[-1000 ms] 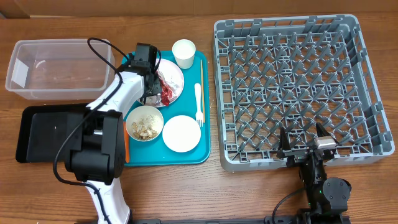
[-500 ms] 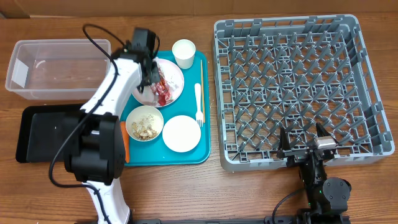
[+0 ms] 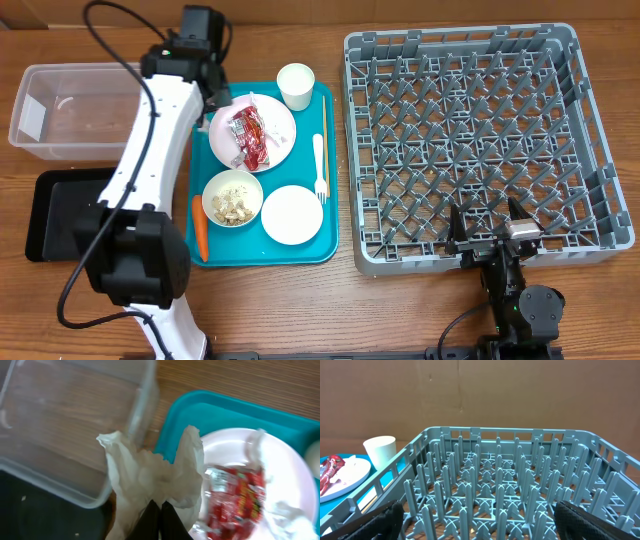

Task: Sort waste into correct bins and load items into the dishwasher rack
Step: 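Carry the tissue left and release it into the clear plastic bin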

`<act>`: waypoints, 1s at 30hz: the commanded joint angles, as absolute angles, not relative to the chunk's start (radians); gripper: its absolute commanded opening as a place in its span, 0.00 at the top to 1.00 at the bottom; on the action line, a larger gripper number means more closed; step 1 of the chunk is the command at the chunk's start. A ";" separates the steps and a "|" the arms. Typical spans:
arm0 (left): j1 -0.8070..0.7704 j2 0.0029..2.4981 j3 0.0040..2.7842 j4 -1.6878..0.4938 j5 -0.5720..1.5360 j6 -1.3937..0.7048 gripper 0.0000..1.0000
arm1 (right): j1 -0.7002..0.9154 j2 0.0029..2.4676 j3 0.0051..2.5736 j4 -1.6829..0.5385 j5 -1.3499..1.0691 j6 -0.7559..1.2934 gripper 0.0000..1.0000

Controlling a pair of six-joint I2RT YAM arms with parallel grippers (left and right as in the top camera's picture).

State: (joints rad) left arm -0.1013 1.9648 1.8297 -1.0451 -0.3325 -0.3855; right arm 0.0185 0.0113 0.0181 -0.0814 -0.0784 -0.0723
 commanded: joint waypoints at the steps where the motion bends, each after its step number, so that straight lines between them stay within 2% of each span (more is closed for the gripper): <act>1: -0.023 1.943 1.854 -1.059 -0.377 -0.392 0.96 | 0.014 0.003 0.008 -0.077 -0.081 -0.076 0.00; 10: 0.176 1.945 1.852 -1.084 -0.366 -0.392 0.96 | 0.014 0.003 0.008 -0.077 -0.080 -0.076 0.00; 16: 0.292 1.981 1.851 -1.017 -0.365 -0.387 0.96 | 0.014 0.003 0.008 -0.077 -0.080 -0.076 0.00; 23: 0.339 2.061 1.851 -0.903 -0.352 -0.338 0.96 | 0.014 0.003 0.008 -0.077 -0.080 -0.076 0.00; 26: 0.348 2.113 1.851 -0.786 -0.311 -0.218 0.96 | 0.014 0.003 0.008 -0.077 -0.080 -0.076 0.00; 30: 0.348 2.141 1.851 -0.705 -0.252 -0.170 0.96 | 0.014 0.003 0.008 -0.077 -0.080 -0.076 0.00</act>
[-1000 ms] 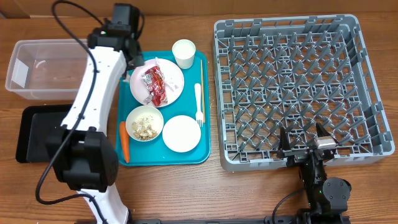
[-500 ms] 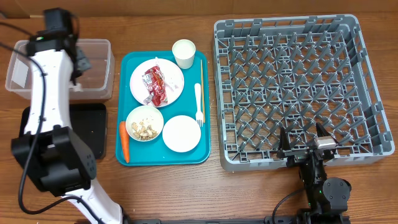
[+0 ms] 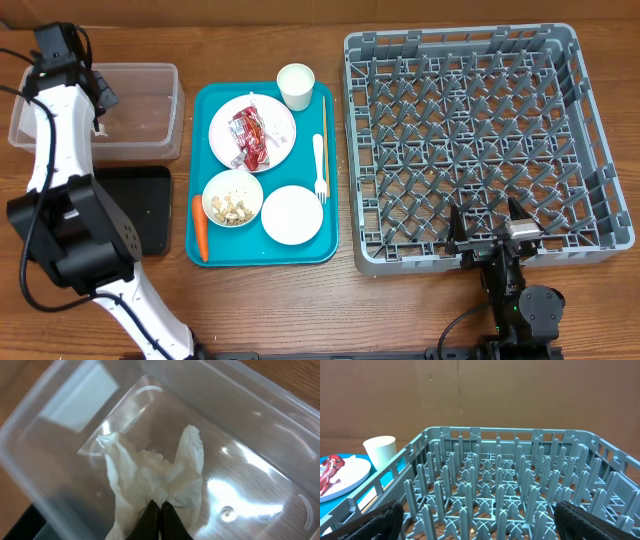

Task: Sort waste into correct bins and load items into the dishwasher rack
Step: 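Carry the tissue left and release it into the clear plastic bin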

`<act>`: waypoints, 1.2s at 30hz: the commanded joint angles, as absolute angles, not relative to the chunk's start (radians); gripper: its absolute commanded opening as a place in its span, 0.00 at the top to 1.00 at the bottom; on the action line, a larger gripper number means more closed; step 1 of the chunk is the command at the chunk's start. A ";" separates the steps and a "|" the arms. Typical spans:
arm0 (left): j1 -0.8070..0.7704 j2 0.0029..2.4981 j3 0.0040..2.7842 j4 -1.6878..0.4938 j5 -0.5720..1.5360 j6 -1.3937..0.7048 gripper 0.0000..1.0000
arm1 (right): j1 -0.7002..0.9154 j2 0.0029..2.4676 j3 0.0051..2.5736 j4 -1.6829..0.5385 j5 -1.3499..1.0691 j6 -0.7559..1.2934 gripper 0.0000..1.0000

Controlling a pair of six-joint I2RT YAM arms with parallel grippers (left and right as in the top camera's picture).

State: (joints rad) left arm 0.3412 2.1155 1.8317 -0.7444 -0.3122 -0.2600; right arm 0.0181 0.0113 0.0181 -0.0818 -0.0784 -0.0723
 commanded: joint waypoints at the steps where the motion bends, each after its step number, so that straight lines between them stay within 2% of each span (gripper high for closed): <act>1: 0.348 2.151 1.851 -0.689 -0.244 -0.163 0.96 | 0.014 0.003 0.008 -0.077 -0.080 -0.076 0.00; 6: 0.348 2.202 1.851 -0.664 -0.235 -0.145 0.95 | 0.014 0.003 0.008 -0.077 -0.080 -0.076 0.00; 9: 0.348 2.225 1.851 -0.681 -0.235 -0.133 0.92 | 0.014 0.003 0.008 -0.077 -0.080 -0.076 0.00; 11: 0.348 2.236 1.851 -0.693 -0.236 -0.128 0.85 | 0.014 0.003 0.008 -0.077 -0.080 -0.076 0.00; 15: 0.348 2.236 1.851 -0.705 -0.235 -0.126 0.83 | 0.014 0.003 0.008 -0.077 -0.080 -0.076 0.00; 16: 0.348 2.236 1.851 -0.705 -0.235 -0.126 0.78 | 0.014 0.003 0.008 -0.077 -0.080 -0.076 0.00; 17: 0.348 2.236 1.851 -0.705 -0.235 -0.126 0.69 | 0.014 0.003 0.008 -0.077 -0.080 -0.076 0.00; 20: 0.348 2.235 1.852 -0.707 -0.236 -0.125 0.61 | 0.014 0.003 0.008 -0.077 -0.080 -0.076 0.00; 23: 0.348 2.224 1.866 -0.707 -0.237 -0.081 0.49 | 0.014 0.003 0.008 -0.077 -0.080 -0.076 0.00; 24: 0.347 2.213 1.875 -0.708 -0.236 -0.053 0.42 | 0.014 0.003 0.008 -0.077 -0.080 -0.076 0.00; 27: 0.340 2.185 1.890 -0.710 -0.239 -0.030 0.37 | 0.014 0.003 0.008 -0.077 -0.080 -0.076 0.00; 29: 0.336 2.157 1.900 -0.710 -0.244 -0.029 0.22 | 0.014 0.003 0.008 -0.077 -0.080 -0.076 0.00; 33: 0.333 2.103 1.911 -0.710 -0.242 -0.032 0.18 | 0.014 0.003 0.008 -0.077 -0.080 -0.076 0.00; 36: 0.334 2.075 1.911 -0.736 -0.241 -0.087 0.23 | 0.014 0.003 0.008 -0.077 -0.080 -0.076 0.00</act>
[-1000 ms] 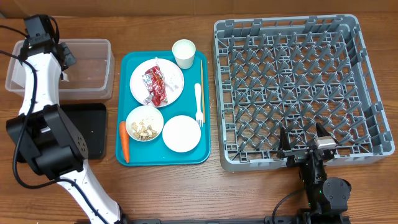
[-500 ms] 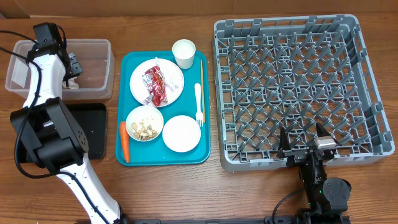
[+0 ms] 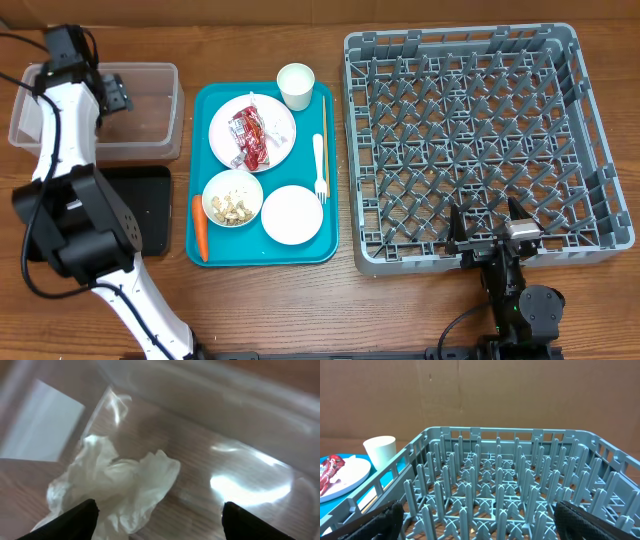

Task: Sort waste into correct bins and load items into the dishwasher rack
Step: 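Carry the tissue left and release it into the clear plastic bin, then move the left gripper back to the plate and grasp the red wrapper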

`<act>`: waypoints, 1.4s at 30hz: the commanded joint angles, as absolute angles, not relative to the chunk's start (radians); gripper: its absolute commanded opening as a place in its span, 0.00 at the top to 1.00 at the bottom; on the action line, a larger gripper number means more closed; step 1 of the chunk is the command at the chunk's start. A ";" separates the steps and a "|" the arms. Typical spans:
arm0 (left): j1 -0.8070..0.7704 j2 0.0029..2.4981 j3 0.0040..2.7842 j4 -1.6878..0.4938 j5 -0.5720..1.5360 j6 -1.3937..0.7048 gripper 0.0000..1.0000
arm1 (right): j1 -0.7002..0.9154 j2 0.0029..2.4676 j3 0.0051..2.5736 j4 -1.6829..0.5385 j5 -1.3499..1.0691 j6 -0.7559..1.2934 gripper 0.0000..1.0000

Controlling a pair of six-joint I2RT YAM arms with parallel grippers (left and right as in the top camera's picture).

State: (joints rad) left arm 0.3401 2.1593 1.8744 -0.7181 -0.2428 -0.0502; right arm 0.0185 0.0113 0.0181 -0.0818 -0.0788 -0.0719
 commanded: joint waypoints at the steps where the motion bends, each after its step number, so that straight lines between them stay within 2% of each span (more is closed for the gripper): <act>1: 0.335 2.073 1.911 -0.748 -0.238 -0.099 0.44 | 0.014 0.003 0.008 -0.077 -0.080 -0.076 0.00; 2: 0.339 2.072 1.911 -0.766 -0.231 -0.113 0.64 | 0.014 0.003 0.008 -0.077 -0.080 -0.076 0.00; 3: 0.346 2.073 1.910 -0.793 -0.193 -0.125 0.70 | 0.014 0.003 0.008 -0.077 -0.081 -0.076 0.00; 4: 0.350 2.073 1.905 -0.799 -0.160 -0.129 0.60 | 0.014 0.003 0.008 -0.077 -0.080 -0.076 0.00; 7: 0.369 2.074 1.886 -0.797 -0.039 -0.140 0.71 | 0.014 0.003 0.008 -0.077 -0.080 -0.076 0.00; 9: 0.393 2.087 1.884 -0.793 0.063 -0.173 0.71 | 0.014 0.003 0.008 -0.077 -0.080 -0.076 0.00; 11: 0.408 2.099 1.884 -0.793 0.110 -0.187 0.57 | 0.014 0.003 0.008 -0.077 -0.080 -0.076 0.00; 13: 0.424 2.115 1.884 -0.793 0.134 -0.205 0.34 | 0.014 0.003 0.008 -0.077 -0.080 -0.076 0.00; 15: 0.434 2.128 1.884 -0.793 0.149 -0.210 0.02 | 0.014 0.003 0.008 -0.077 -0.080 -0.076 0.00; 17: 0.440 2.132 1.884 -0.793 0.158 -0.210 0.00 | 0.014 0.003 0.008 -0.077 -0.080 -0.076 0.00; 22: 0.440 2.132 1.884 -0.787 0.159 -0.209 0.02 | 0.014 0.003 0.008 -0.077 -0.080 -0.076 0.00; 23: 0.440 2.132 1.884 -0.793 0.158 -0.209 0.22 | 0.014 0.003 0.008 -0.077 -0.080 -0.076 0.00; 25: 0.440 2.132 1.884 -0.801 0.158 -0.210 0.90 | 0.014 0.003 0.008 -0.077 -0.081 -0.076 0.00; 26: 0.440 2.132 1.884 -0.805 0.159 -0.210 0.96 | 0.014 0.003 0.008 -0.077 -0.080 -0.076 0.00; 31: 0.432 2.132 1.884 -0.807 0.157 -0.198 0.96 | 0.014 0.003 0.008 -0.077 -0.080 -0.076 0.00; 32: 0.429 2.132 1.884 -0.804 0.157 -0.181 0.82 | 0.014 0.003 0.008 -0.077 -0.080 -0.076 0.00; 33: 0.427 2.132 1.884 -0.804 0.157 -0.167 0.44 | 0.014 0.003 0.008 -0.077 -0.081 -0.076 0.00; 34: 0.426 2.132 1.884 -0.804 0.157 -0.155 0.11 | 0.014 0.003 0.008 -0.077 -0.080 -0.076 0.00; 35: 0.424 2.132 1.884 -0.805 0.156 -0.154 0.00 | 0.014 0.003 0.008 -0.077 -0.080 -0.076 0.00; 39: 0.418 2.132 1.884 -0.808 0.152 -0.154 0.00 | 0.014 0.003 0.008 -0.077 -0.080 -0.076 0.00; 40: 0.415 2.132 1.883 -0.808 0.147 -0.154 0.03 | 0.014 0.003 0.008 -0.077 -0.080 -0.076 0.00; 41: 0.406 2.137 1.882 -0.807 0.146 -0.154 0.13 | 0.014 0.003 0.008 -0.077 -0.080 -0.076 0.00; 42: 0.402 2.138 1.882 -0.807 0.146 -0.154 0.16 | 0.014 0.003 0.008 -0.077 -0.080 -0.076 0.00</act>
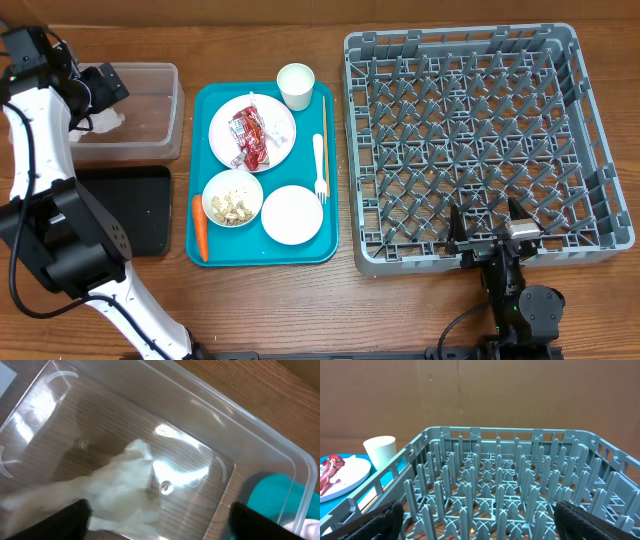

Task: Sort waste into correct bins and load items into the dishwasher rack
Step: 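Move the left gripper back to the plate and grasp the red wrapper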

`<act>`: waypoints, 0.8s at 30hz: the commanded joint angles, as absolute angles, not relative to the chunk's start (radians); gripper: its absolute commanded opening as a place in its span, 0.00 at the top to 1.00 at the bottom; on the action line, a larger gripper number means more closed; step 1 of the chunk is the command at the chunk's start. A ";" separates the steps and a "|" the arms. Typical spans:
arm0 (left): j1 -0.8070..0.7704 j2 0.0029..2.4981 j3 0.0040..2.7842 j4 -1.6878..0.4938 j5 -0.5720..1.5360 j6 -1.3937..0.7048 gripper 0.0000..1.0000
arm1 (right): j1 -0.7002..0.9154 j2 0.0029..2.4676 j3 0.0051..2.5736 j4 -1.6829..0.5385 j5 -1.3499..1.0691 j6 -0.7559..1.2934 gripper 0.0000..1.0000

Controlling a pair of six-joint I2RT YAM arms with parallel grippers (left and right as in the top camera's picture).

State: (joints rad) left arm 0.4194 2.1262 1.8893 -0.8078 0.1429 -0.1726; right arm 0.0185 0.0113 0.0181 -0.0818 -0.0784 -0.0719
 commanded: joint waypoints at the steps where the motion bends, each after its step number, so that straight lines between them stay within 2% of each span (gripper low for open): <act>1: 0.396 2.140 1.881 -0.807 0.138 -0.154 0.21 | 0.014 0.003 0.008 -0.077 -0.080 -0.076 0.00; 3: 0.384 2.145 1.881 -0.806 0.101 -0.154 0.33 | 0.014 0.003 0.008 -0.077 -0.080 -0.076 0.00; 4: 0.374 2.148 1.881 -0.807 0.068 -0.154 0.59 | 0.014 0.003 0.008 -0.077 -0.080 -0.076 0.00; 5: 0.367 2.151 1.881 -0.809 0.041 -0.155 0.96 | 0.014 0.003 0.008 -0.077 -0.080 -0.076 0.00; 10: 0.308 2.171 1.881 -0.811 -0.086 -0.157 0.96 | 0.014 0.003 0.008 -0.077 -0.080 -0.076 0.00; 17: 0.267 2.099 1.954 -0.845 0.047 -0.176 0.96 | 0.014 0.003 0.008 -0.077 -0.080 -0.076 0.00; 24: 0.162 1.965 2.038 -0.986 0.049 -0.244 0.96 | 0.014 0.003 0.008 -0.077 -0.080 -0.076 0.00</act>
State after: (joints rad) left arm 0.2321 2.1021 1.9789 -0.9493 0.0265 -0.1978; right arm 0.0185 0.0113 0.0181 -0.0818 -0.0784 -0.0723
